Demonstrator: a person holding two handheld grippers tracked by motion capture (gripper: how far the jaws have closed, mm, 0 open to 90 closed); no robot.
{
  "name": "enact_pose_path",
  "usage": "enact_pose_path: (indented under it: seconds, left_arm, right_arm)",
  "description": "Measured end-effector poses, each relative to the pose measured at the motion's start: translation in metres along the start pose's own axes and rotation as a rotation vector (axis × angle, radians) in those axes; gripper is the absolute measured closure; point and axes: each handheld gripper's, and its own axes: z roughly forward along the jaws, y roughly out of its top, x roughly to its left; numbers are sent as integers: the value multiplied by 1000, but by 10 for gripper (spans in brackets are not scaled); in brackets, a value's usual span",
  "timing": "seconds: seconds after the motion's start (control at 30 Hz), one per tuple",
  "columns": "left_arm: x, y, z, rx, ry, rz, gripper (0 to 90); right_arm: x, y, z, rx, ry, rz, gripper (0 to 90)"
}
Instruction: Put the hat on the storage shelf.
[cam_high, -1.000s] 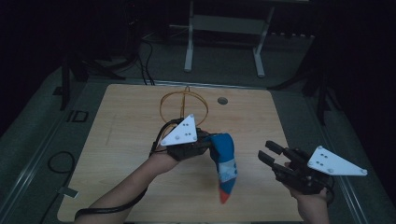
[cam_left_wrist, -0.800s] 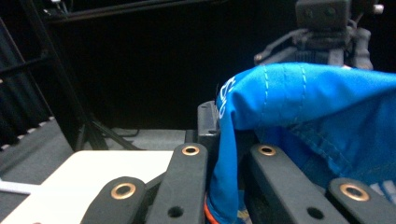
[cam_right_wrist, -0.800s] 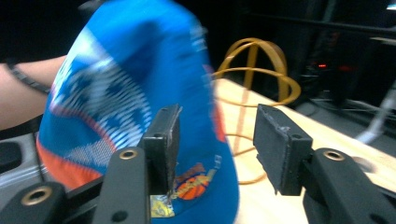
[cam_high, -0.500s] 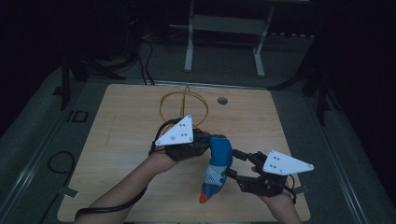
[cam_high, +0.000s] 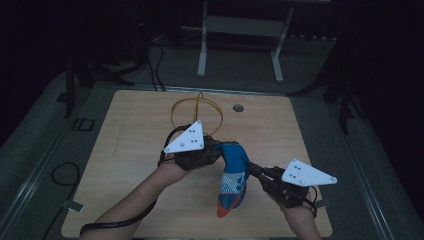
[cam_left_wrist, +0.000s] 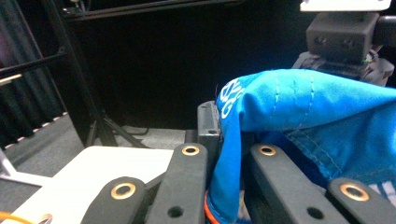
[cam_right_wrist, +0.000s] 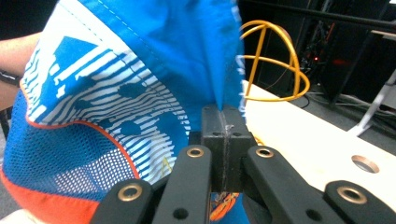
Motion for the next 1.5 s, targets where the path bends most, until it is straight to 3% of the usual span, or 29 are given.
enact_pose_path:
  seconds: [0.27, 0.53, 0.6, 0.7, 0.8, 1.0, 1.17, 1.27, 1.37, 1.5]
  left_arm:
    - [-1, -2, -6, 31, -48, 2, 886]
    - [-1, 0, -9, 26, -29, -6, 878]
    - [-2, 2, -12, 9, -31, -6, 813]
    - [-1, 6, -18, -3, -31, -10, 637]
    - [-1, 9, -24, 6, 8, 0, 533]
    - [-1, 11, -37, -7, 64, -22, 374]
    - [-3, 8, -52, 10, 135, -12, 318]
    - [-4, 2, -61, 31, 193, -2, 290]
    - [-3, -7, -70, 45, 256, -16, 245]
    - [1, -23, -82, 57, 342, -41, 108]
  right_arm:
    - [-10, 10, -13, -53, 9, 23, 900]
    - [-12, 17, -15, -61, 3, 11, 900]
    - [-13, 20, -15, -67, 5, 7, 900]
    - [-14, 25, -17, -75, -3, -3, 900]
    - [-18, 30, -19, -85, -20, -8, 900]
    - [-26, 35, -23, -101, -46, -4, 900]
    - [-30, 37, -23, -102, -51, 0, 900]
    - [-32, 42, -23, -110, -59, -3, 900]
    - [-38, 49, -19, -112, -76, -9, 900]
    - [-46, 57, -12, -117, -84, -8, 900]
